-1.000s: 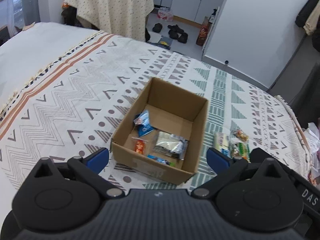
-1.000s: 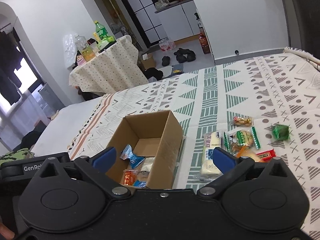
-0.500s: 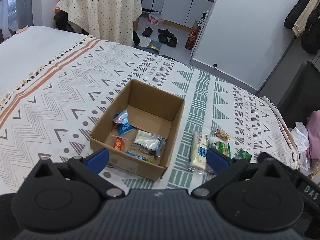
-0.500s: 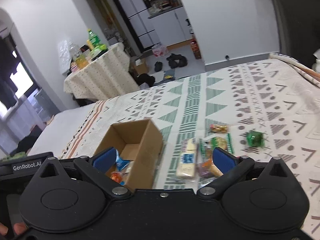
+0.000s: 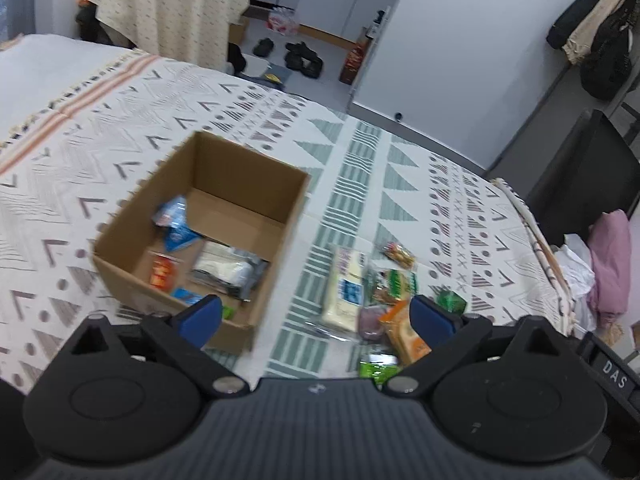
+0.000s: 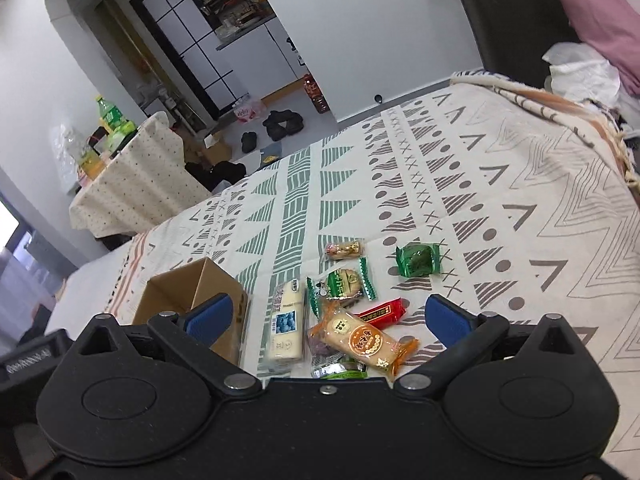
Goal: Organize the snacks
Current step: 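Lift both grippers away from the box toward the snack pile, then grasp the green wrapped snack with the left gripper while the right grasps the orange cake pack, then carry both snacks over the box and open both grippers to drop them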
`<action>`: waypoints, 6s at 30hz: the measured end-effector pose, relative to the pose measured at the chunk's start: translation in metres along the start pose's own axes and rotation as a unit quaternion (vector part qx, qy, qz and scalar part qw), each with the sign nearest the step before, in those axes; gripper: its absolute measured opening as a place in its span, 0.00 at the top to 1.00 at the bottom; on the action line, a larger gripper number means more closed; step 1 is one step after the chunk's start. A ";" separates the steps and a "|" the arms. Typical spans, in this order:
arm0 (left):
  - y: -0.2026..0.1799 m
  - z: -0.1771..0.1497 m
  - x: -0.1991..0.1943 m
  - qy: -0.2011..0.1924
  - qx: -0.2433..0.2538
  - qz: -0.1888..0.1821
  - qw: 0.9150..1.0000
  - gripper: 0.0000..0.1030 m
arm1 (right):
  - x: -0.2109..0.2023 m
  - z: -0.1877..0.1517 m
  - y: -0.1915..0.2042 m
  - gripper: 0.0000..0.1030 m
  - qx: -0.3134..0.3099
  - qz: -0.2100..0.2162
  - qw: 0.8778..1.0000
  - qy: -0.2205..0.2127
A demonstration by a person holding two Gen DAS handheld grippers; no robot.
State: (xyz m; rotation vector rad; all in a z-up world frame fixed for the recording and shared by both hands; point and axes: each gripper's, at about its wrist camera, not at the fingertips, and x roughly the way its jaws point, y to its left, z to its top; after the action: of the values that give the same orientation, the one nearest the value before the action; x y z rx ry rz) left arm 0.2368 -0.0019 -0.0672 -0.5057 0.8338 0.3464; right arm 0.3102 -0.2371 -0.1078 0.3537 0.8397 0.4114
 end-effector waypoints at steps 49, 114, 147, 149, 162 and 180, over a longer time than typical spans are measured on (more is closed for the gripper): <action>-0.026 -0.056 0.162 0.164 -0.093 -0.039 0.981 0.66 | 0.104 -0.011 -0.036 0.35 -0.020 -0.022 0.990 0.138; 0.021 0.017 0.004 -0.025 -0.051 0.013 0.998 0.65 | 0.051 -0.006 0.072 0.61 -0.102 0.120 0.987 0.031; 0.133 0.067 0.024 -0.023 -0.119 0.017 0.993 0.65 | 0.092 -0.040 0.157 0.61 -0.121 0.123 0.985 0.025; 0.135 0.069 0.030 -0.019 -0.117 0.014 0.993 0.65 | 0.097 -0.042 0.159 0.61 -0.125 0.121 0.984 0.026; 0.143 0.077 0.039 0.000 -0.101 0.049 0.994 0.47 | 0.118 -0.044 0.173 0.49 -0.151 0.101 0.983 0.018; 0.112 0.050 0.012 0.004 -0.078 0.069 0.995 0.17 | 0.065 -0.023 0.139 0.22 -0.127 0.070 0.989 0.010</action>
State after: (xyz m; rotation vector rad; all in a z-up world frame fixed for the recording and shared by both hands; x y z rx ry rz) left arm 0.2213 0.1197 -0.0803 -0.5955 0.8567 0.5399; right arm 0.3019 -0.0825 -0.1001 0.1725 0.7731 0.6465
